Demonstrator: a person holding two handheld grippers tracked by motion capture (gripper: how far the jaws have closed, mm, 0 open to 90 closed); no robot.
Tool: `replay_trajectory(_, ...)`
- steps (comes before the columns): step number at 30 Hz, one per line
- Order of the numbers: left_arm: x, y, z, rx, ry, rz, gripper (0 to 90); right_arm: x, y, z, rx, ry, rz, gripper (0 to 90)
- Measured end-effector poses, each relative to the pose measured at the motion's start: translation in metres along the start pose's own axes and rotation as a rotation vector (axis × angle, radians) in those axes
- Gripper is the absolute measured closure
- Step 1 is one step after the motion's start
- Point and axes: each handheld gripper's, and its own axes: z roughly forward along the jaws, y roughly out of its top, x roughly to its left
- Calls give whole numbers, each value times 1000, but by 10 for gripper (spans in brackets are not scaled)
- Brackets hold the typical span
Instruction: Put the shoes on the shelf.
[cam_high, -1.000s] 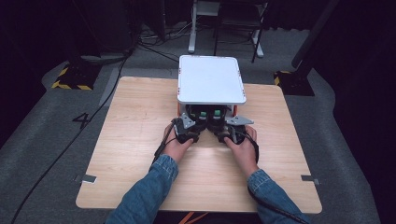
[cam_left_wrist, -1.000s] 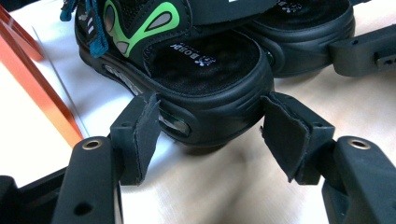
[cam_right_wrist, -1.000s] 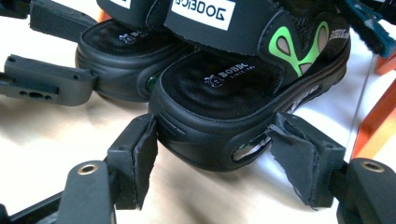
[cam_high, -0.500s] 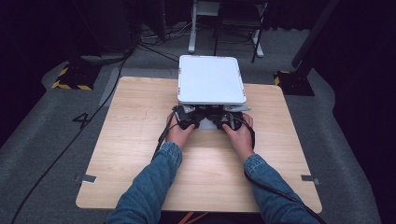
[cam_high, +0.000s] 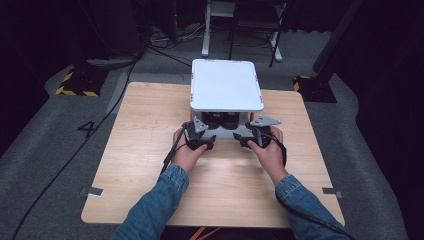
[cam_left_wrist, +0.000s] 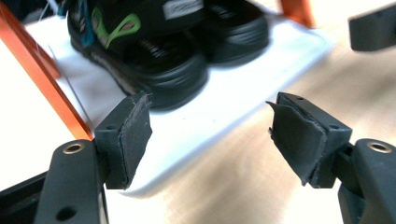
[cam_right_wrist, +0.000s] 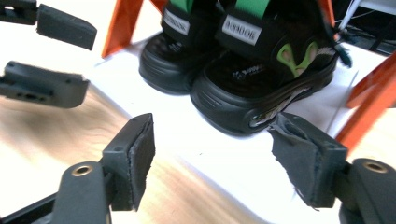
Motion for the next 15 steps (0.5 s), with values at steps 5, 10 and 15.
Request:
replay_trajectory(5,-14,10,-34,-39,-26,10,276,2,8,-30,-14,13,14,294)
replay_trajectory(10,-15,13,-64,-28,-35,22,243,-3,12,-55,-50,33,18,290)
replay_trajectory(15,-5,4,-87,17,-39,11,210,-11,9,-80,-56,43,28,278)
